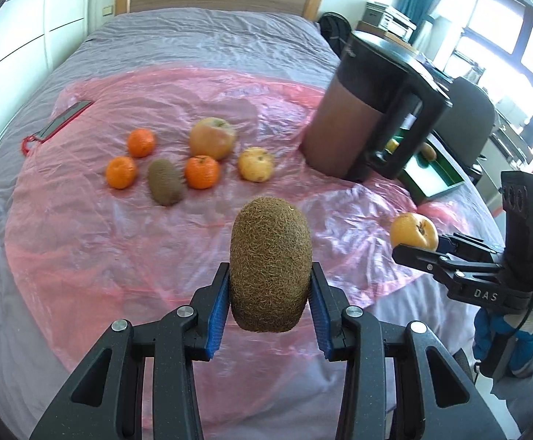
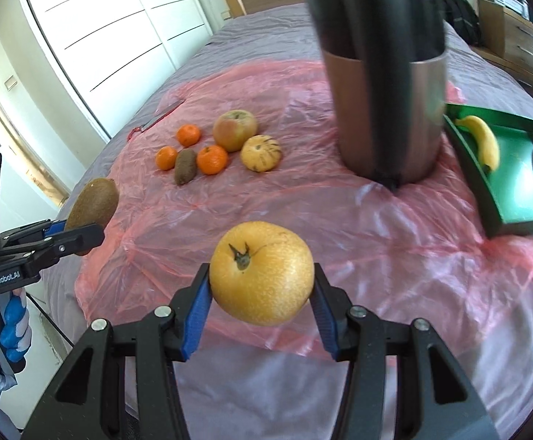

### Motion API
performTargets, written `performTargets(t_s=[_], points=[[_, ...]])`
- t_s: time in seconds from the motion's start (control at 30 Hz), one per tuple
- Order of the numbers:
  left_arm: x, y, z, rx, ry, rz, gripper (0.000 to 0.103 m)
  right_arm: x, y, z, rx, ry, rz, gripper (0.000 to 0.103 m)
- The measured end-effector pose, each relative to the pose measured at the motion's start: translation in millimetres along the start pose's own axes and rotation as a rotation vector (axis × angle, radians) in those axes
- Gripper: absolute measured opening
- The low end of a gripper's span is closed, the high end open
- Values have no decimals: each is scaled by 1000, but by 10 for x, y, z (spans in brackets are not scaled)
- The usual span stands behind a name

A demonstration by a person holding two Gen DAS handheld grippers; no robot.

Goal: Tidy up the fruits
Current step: 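Carry the kiwi and pear over to the green tray with both tools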

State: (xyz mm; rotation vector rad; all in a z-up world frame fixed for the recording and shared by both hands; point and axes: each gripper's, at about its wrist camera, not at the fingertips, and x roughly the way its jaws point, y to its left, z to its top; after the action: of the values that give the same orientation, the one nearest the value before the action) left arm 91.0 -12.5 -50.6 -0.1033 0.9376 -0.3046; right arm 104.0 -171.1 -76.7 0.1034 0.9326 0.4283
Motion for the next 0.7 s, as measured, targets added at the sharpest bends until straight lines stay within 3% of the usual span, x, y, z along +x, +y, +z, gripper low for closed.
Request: performTargets(t_s=[0.7], points=[[436,-1709,260,251,90,-202,35,-820,-1586,-387,202,-101,-157,33]])
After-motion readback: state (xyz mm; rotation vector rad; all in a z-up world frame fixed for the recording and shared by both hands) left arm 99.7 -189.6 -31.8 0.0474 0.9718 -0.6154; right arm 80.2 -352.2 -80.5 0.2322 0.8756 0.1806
